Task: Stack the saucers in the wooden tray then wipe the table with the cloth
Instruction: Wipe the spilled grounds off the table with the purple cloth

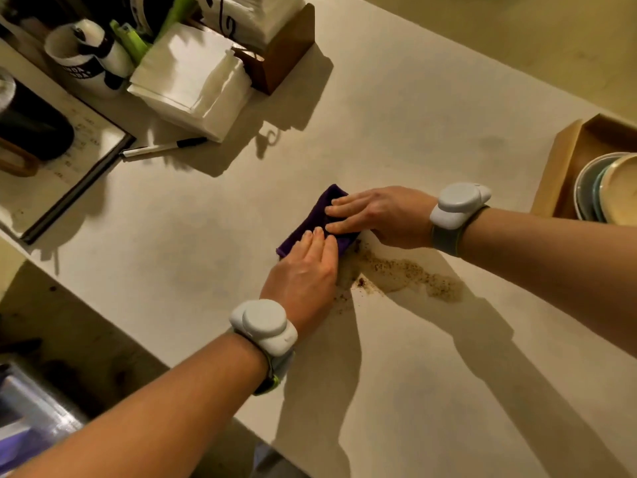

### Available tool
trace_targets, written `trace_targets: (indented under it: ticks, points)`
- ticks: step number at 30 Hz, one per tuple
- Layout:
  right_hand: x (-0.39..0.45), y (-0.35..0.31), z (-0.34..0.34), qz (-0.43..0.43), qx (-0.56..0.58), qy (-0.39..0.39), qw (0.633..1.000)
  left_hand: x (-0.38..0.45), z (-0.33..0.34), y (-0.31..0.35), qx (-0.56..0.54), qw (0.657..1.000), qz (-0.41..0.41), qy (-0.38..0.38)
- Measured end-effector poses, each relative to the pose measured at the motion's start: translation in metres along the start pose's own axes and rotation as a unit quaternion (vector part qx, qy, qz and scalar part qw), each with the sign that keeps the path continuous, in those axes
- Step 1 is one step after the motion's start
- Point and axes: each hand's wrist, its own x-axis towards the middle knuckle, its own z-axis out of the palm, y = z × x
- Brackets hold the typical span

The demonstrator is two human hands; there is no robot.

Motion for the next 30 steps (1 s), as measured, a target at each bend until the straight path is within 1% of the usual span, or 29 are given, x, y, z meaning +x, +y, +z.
trace_targets:
  ticks: [5,8,13,18,23,26,30]
  points:
    - [-0.032,0.002,0.001,-0.021,0.008,-0.032,0.999,-0.008,0.006,0.047,-0.017,0.999,-0.022,-0.029]
    - [-0.049,0.006,0.0,-0.023,0.015,-0.039,0.999,-0.009,0.008,0.068,-0.029,0.998,-0.029,-0.042]
    - [-0.089,0.006,0.008,0.002,0.021,-0.021,1.0,-0.009,0.01,0.096,-0.037,0.998,-0.007,-0.058]
    - [-0.13,-0.003,0.02,0.067,0.023,0.005,0.997,-0.007,0.013,0.11,-0.046,0.996,0.057,-0.054]
    - [-0.156,-0.022,0.032,0.15,0.04,0.03,0.987,-0.001,0.015,0.105,-0.033,0.99,0.128,-0.052]
    - [-0.17,-0.043,0.044,0.208,0.044,0.05,0.976,-0.001,0.013,0.101,-0.04,0.981,0.18,-0.068]
    - [-0.178,-0.065,0.059,0.277,0.05,0.072,0.957,0.008,0.01,0.095,-0.044,0.97,0.214,-0.105]
